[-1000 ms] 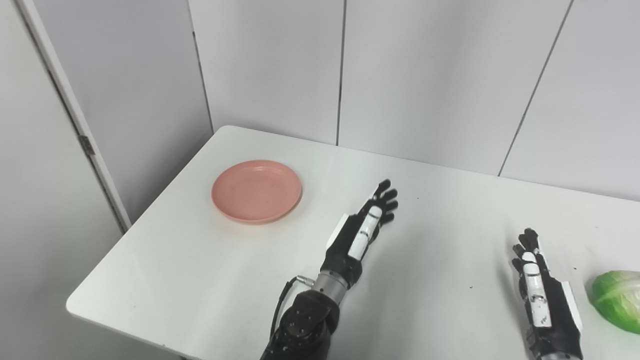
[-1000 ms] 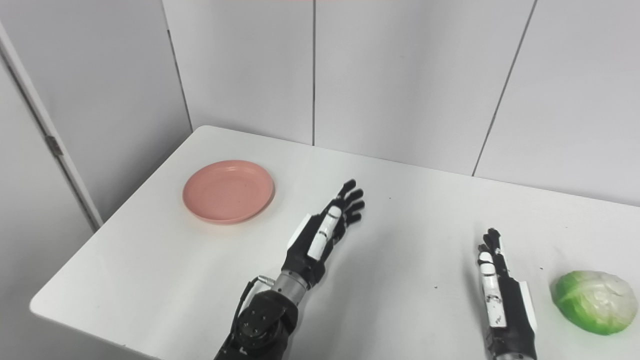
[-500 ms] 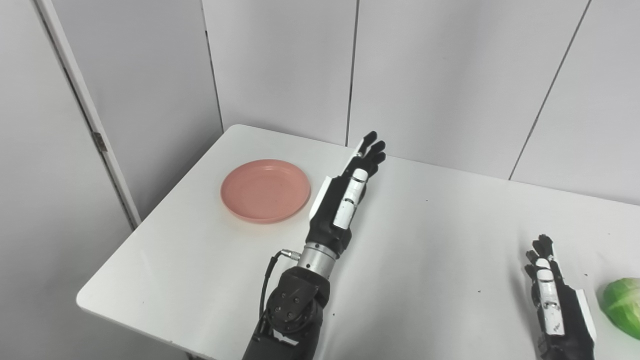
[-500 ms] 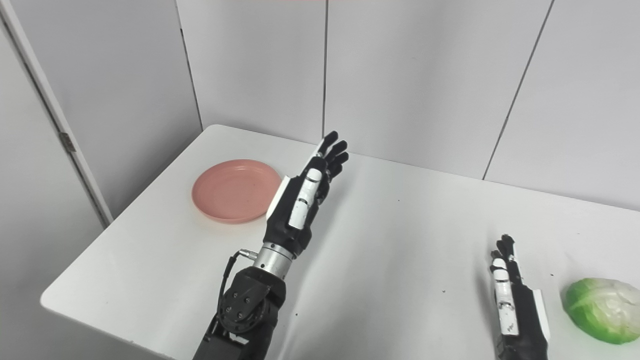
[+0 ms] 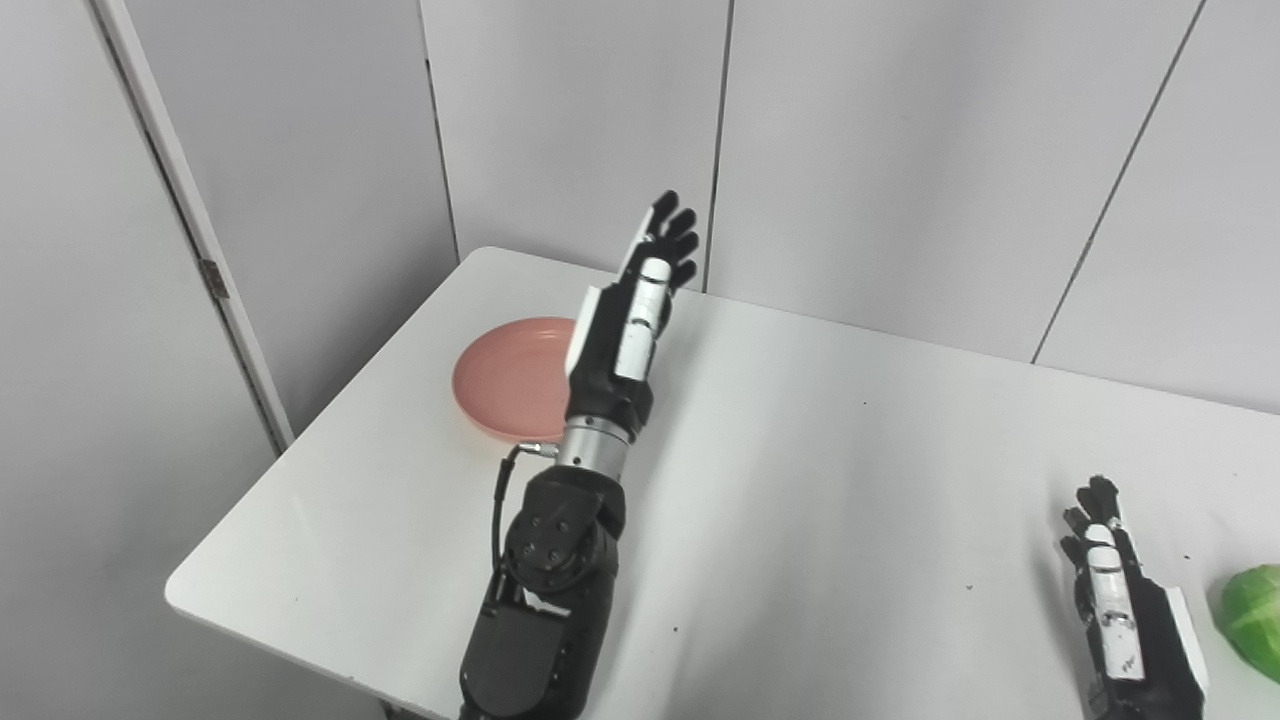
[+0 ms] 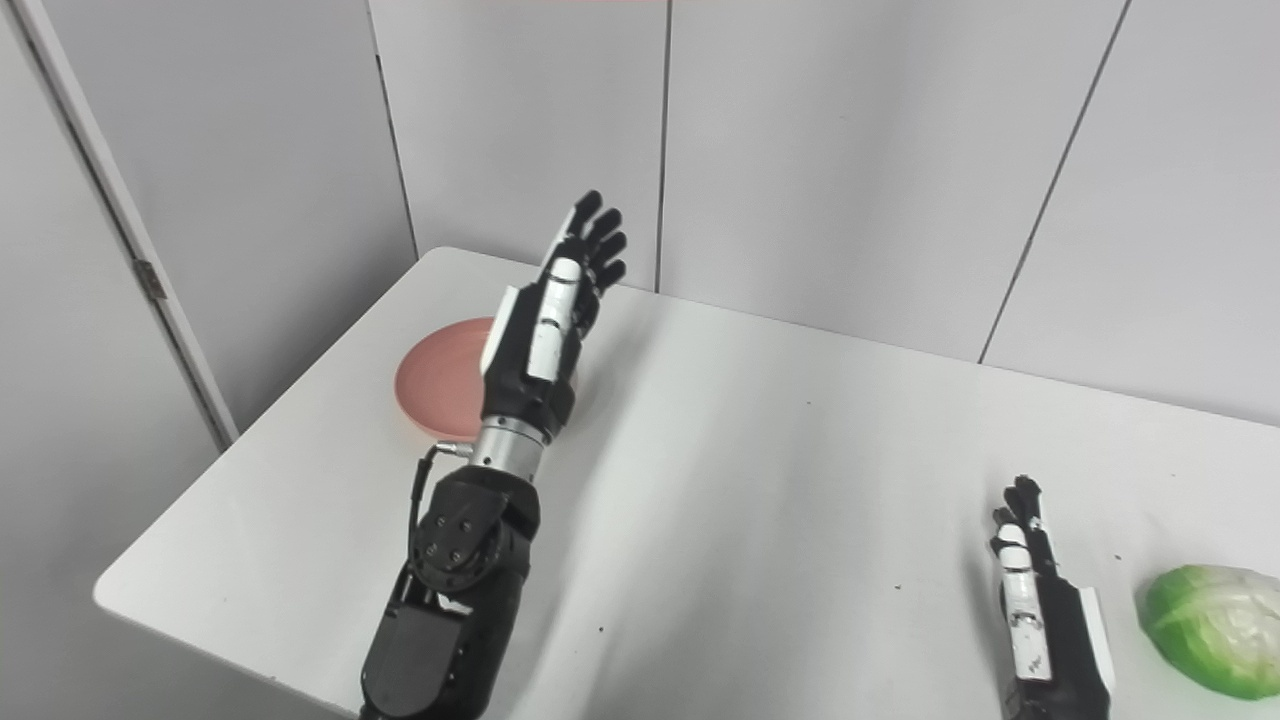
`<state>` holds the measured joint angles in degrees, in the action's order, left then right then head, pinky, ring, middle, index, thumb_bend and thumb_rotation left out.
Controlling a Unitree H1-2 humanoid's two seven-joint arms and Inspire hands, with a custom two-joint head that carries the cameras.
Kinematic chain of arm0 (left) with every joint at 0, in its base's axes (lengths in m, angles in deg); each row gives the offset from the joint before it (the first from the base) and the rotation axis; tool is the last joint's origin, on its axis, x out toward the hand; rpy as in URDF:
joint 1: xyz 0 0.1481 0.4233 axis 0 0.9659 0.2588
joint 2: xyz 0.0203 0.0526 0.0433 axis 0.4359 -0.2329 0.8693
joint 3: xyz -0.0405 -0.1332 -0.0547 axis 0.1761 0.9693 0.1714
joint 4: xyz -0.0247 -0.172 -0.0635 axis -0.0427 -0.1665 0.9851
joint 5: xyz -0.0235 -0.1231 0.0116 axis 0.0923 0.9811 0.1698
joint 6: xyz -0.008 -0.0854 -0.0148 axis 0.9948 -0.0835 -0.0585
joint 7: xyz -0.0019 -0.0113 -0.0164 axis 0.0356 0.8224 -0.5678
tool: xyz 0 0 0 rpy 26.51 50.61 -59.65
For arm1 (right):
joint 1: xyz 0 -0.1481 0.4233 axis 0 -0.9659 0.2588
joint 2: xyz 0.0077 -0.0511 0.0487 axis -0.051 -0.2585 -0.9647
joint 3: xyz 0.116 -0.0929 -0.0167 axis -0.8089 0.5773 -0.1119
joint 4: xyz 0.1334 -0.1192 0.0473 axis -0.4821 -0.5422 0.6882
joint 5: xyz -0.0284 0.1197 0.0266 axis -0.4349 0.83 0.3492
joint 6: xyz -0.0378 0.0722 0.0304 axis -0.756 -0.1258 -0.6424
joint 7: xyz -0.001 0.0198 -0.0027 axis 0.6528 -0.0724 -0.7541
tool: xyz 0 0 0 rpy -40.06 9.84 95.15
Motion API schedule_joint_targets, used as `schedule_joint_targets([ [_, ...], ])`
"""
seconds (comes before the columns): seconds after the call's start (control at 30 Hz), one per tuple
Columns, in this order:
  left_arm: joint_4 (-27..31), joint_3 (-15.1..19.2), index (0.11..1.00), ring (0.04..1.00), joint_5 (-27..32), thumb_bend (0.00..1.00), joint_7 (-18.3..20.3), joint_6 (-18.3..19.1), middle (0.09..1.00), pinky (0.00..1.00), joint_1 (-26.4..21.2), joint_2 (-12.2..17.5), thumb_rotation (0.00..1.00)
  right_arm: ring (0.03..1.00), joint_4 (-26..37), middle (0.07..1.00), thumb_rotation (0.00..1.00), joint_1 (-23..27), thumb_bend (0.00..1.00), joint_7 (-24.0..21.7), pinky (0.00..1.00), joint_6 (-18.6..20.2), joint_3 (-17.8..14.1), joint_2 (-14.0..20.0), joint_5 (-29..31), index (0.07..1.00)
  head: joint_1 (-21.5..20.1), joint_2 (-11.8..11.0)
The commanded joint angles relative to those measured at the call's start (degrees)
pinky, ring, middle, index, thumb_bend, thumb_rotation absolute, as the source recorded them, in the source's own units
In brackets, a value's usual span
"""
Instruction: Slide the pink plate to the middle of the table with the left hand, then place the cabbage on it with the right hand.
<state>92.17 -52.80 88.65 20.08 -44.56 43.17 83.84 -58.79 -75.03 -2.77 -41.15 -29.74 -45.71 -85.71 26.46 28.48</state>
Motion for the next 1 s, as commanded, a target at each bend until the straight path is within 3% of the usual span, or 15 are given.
schedule_joint_targets([
  [0.0,0.22,0.76,0.945,0.953,0.47,0.45,-0.96,-0.49,0.958,0.96,-3.37,1.09,1.0,1.0,2.13,1.0,1.0,0.68,0.09,-0.07,1.0,0.41,-0.34,0.23,0.2,1.0,0.08,0.0],
  [0.23,-2.75,5.02,0.946,0.943,2.68,0.43,-2.65,-1.7,0.953,0.95,-5.68,4.16,1.0,1.0,2.98,1.0,1.0,0.59,0.13,-0.21,1.0,0.77,-0.21,0.13,0.39,1.0,1.11,-0.13],
  [0.4,-4.09,6.97,0.949,0.942,2.61,0.44,-3.52,-1.27,0.954,0.95,-6.37,6.81,1.0,1.0,2.1,1.0,1.0,0.8,0.09,-0.25,1.0,-0.79,-0.45,0.02,0.8,1.0,1.4,0.0],
  [0.97,-11.22,14.06,0.934,0.943,6.29,0.43,-5.58,-1.44,0.942,0.94,-8.33,14.17,1.0,1.0,5.34,1.0,1.0,0.22,0.08,0.49,1.0,3.29,-0.38,-0.36,0.47,1.0,2.11,0.8],
])
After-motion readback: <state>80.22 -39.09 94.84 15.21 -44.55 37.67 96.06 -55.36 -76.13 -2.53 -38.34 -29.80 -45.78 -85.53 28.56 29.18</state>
